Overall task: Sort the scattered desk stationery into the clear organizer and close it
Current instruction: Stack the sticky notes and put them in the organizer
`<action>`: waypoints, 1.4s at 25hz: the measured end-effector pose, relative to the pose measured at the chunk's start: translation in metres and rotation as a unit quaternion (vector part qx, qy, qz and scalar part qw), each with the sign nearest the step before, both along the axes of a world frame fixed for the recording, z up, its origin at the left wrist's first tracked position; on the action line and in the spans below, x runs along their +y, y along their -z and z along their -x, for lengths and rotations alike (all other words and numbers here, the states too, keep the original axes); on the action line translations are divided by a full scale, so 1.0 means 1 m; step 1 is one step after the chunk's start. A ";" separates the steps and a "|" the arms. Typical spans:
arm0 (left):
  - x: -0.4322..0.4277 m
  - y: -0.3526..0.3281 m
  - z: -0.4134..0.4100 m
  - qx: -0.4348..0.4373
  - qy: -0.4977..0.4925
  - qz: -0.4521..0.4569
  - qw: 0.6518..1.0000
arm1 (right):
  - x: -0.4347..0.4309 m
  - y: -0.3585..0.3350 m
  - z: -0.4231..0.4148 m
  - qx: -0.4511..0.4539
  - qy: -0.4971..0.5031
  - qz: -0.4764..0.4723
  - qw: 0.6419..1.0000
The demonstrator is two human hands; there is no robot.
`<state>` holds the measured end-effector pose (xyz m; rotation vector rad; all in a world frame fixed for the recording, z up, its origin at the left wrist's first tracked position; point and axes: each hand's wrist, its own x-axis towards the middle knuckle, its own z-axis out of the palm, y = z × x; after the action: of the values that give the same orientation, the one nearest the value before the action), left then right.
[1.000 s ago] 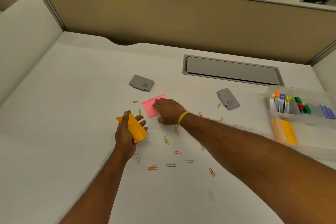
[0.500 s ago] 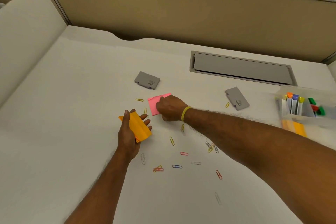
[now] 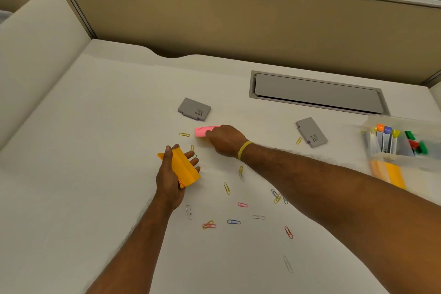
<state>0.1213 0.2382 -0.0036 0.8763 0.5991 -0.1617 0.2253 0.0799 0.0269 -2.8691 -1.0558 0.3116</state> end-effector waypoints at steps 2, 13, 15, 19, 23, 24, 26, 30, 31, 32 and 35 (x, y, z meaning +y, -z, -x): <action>0.000 -0.001 -0.002 0.000 0.001 -0.002 1.000 | -0.001 -0.003 0.000 -0.013 0.078 -0.043 0.996; -0.044 -0.023 0.005 -0.018 0.099 -0.012 0.995 | -0.032 -0.030 0.090 0.441 0.357 -0.539 0.623; -0.059 -0.030 0.011 -0.021 0.118 0.013 0.993 | -0.034 -0.033 0.107 0.432 0.370 -0.527 0.631; -0.084 -0.041 0.021 -0.007 0.139 0.038 0.990 | -0.043 -0.035 0.130 0.345 0.397 -0.493 0.693; -0.110 -0.045 0.033 -0.011 0.138 0.030 0.990 | -0.058 -0.032 0.147 0.194 0.426 -0.446 0.763; -0.116 -0.047 0.036 -0.015 0.139 0.037 0.989 | -0.063 -0.033 0.151 0.166 0.434 -0.443 0.767; -0.128 -0.049 0.042 -0.024 0.149 0.049 0.987 | -0.073 -0.036 0.160 0.121 0.441 -0.443 0.771; -0.153 -0.049 0.053 -0.020 0.174 0.036 0.984 | -0.093 -0.034 0.175 0.043 0.466 -0.426 0.774; -0.161 -0.048 0.054 -0.011 0.166 0.030 0.986 | -0.099 -0.032 0.179 0.030 0.479 -0.423 0.769; -0.166 -0.046 0.055 -0.001 0.158 0.024 0.987 | -0.106 -0.030 0.181 0.026 0.490 -0.427 0.760; -0.184 -0.042 0.056 0.012 0.165 0.002 0.986 | -0.135 -0.024 0.189 0.099 0.501 -0.461 0.726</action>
<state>0.0654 0.0539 0.0380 0.9662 0.4723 -0.4741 0.0364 -0.0548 0.0508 -1.9569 0.4159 -0.0218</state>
